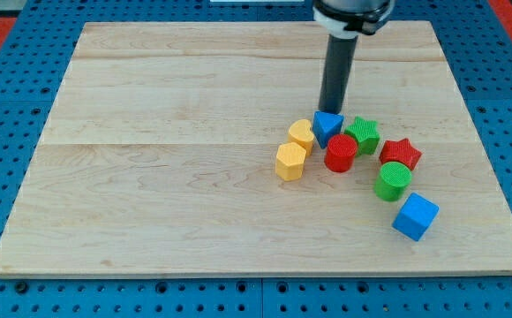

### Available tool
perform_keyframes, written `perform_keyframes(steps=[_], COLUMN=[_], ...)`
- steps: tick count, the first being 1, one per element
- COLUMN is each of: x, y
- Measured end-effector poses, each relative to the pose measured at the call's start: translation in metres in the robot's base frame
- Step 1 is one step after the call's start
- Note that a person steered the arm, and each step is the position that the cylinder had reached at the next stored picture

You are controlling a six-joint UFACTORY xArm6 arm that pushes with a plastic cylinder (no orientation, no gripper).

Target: Move green star away from the red circle

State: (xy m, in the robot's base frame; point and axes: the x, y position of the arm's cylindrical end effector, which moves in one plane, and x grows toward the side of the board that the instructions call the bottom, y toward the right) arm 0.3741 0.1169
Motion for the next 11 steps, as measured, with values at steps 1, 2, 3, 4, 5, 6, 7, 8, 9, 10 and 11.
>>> perform_keyframes(steps=[1,2,3,4,5,6,7,8,9,10,11], x=[-0.01,0.036,0.067,0.08,0.08,0.069,0.045,0.033,0.0,-0.028,-0.057], y=[0.081,0.09,0.053,0.031,0.002,-0.01,-0.063,-0.107,-0.112,-0.137,-0.178])
